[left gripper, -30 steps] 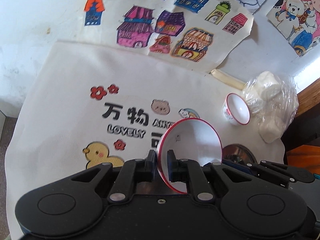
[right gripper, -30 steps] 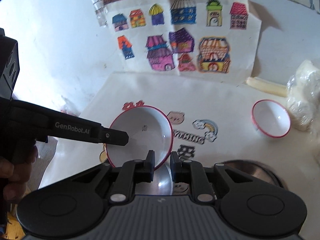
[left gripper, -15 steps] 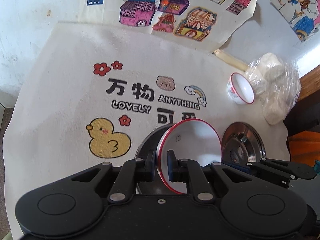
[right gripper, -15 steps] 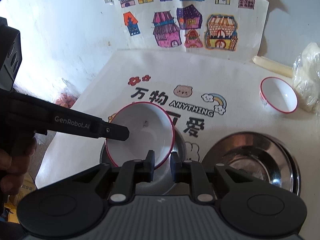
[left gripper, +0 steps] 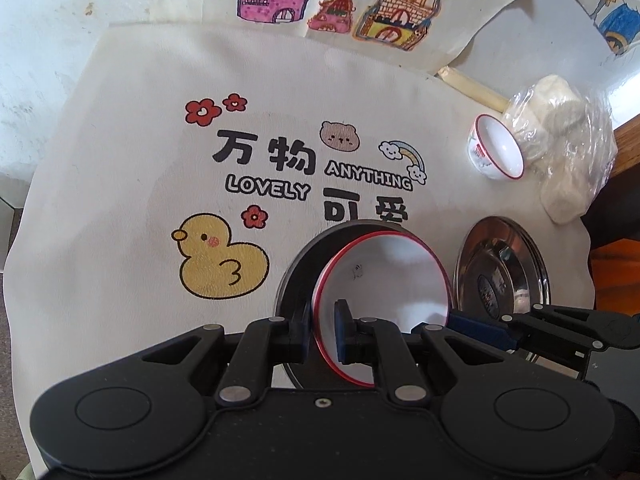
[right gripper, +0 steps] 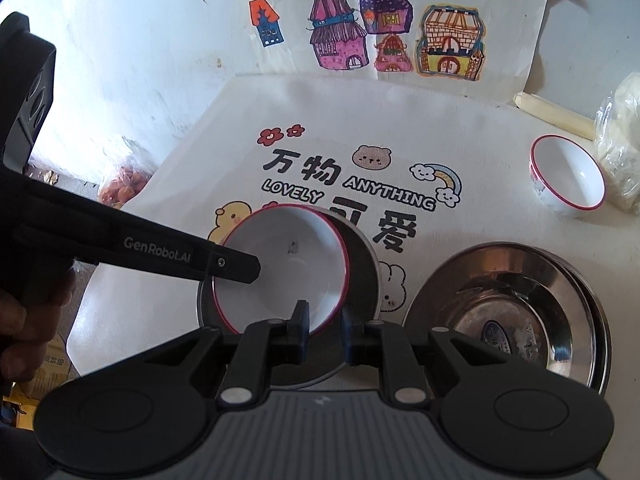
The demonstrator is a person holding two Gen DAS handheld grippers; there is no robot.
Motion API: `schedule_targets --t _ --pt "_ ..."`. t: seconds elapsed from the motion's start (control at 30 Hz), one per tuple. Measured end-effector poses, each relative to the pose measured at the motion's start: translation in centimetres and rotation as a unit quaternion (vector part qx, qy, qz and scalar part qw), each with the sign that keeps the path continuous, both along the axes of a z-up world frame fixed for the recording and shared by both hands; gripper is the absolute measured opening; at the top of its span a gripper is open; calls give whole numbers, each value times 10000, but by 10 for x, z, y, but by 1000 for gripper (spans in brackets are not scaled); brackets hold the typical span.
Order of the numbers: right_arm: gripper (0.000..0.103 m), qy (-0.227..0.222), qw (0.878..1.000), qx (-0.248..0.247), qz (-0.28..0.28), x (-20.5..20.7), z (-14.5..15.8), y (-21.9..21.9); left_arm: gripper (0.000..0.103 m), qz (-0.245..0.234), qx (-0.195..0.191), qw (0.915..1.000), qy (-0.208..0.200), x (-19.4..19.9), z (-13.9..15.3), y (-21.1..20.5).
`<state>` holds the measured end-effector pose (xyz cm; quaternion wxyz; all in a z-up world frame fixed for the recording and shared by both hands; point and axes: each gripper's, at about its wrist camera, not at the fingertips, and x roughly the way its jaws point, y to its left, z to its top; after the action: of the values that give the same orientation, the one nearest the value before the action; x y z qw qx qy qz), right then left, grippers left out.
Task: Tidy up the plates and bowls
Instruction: 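Lift the white bowl with both tools and lower it into the steel bowl, then open both tools and release the white bowl inside the steel bowl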
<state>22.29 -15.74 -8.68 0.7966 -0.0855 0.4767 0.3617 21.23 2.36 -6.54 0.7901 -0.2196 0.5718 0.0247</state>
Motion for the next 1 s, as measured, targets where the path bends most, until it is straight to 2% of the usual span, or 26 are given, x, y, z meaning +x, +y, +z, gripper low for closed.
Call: schedule_targets --t 0.4,0.77,1.0 --pt "20 109 9998 -60 121 2 -4 2 12 -27 45 9997 243 5 -7 -2" --pt "23 167 9997 -84 177 4 -8 4 14 23 82 9995 303 6 -9 -3" --pt "24 161 9996 -21 231 3 -6 2 21 49 132 9995 270 7 -7 -4"
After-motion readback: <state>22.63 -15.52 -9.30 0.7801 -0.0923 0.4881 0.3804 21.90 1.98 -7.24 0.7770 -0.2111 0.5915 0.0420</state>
